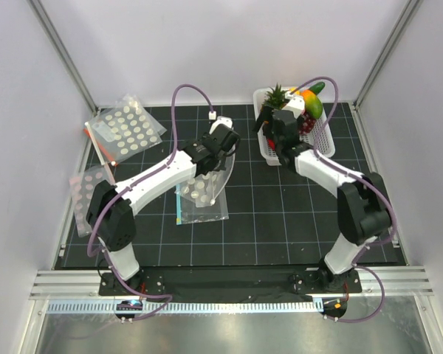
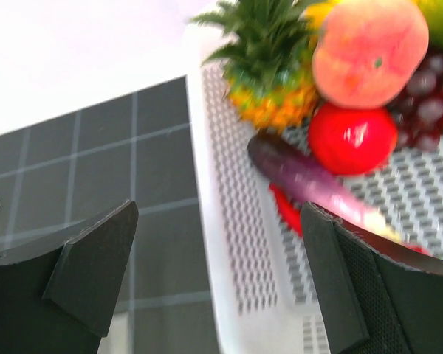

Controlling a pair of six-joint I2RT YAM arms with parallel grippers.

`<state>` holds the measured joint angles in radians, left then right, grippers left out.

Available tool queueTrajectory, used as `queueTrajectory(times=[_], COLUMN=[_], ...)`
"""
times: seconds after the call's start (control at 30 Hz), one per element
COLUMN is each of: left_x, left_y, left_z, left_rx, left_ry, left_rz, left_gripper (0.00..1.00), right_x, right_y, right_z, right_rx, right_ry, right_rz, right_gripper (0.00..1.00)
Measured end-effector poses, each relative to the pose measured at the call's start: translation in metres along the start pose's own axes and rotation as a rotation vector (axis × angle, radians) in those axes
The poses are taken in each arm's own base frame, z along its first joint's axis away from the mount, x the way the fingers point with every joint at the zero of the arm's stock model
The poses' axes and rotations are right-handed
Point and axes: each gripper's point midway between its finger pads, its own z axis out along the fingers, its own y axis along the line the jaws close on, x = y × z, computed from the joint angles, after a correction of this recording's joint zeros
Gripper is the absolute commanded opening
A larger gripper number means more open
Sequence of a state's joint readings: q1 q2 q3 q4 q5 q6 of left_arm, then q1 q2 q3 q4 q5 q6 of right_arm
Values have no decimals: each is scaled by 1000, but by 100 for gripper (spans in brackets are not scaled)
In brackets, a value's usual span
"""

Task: Place the food in the zip-top bag and seal the zipper
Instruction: Pick up the fake fruit from the bin.

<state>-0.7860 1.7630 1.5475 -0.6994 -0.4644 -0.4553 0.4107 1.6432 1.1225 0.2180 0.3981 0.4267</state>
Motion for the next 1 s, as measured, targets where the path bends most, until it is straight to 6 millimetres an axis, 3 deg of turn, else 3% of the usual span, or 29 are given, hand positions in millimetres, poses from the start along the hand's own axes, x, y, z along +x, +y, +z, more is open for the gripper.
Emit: queueTrajectory(times=[0.5, 0.7, 0.8, 0.83, 0.87, 0.93, 1.0], left_x=[10, 5, 1, 0, 0, 1, 2], left_y=[-11, -15, -16, -16, -16, -16, -16], left_z=[-4, -15, -22, -23, -23, -23, -24], left_rx=[61, 86, 96, 98, 98, 97, 96], left_ry=[33, 14, -2, -5, -5, -1, 3], left_rz=[-15, -31, -37, -39, -39, -37, -34], left_gripper=[0, 0, 0, 0, 0, 0, 0], right_x=[-25, -36, -39, -41, -43, -46, -49], right_y=[-9, -22, -33, -37, -40, -45, -47], right_z=[153, 191, 197, 199, 200, 203, 205], right_rx=[197, 276, 301, 306, 310, 314, 308], right_ry=[-141, -188, -198, -201, -203, -213, -219], right_rz=[-163, -182, -178, -176, -174, -163, -154], right_gripper=[98, 88, 71, 58, 32, 10, 7])
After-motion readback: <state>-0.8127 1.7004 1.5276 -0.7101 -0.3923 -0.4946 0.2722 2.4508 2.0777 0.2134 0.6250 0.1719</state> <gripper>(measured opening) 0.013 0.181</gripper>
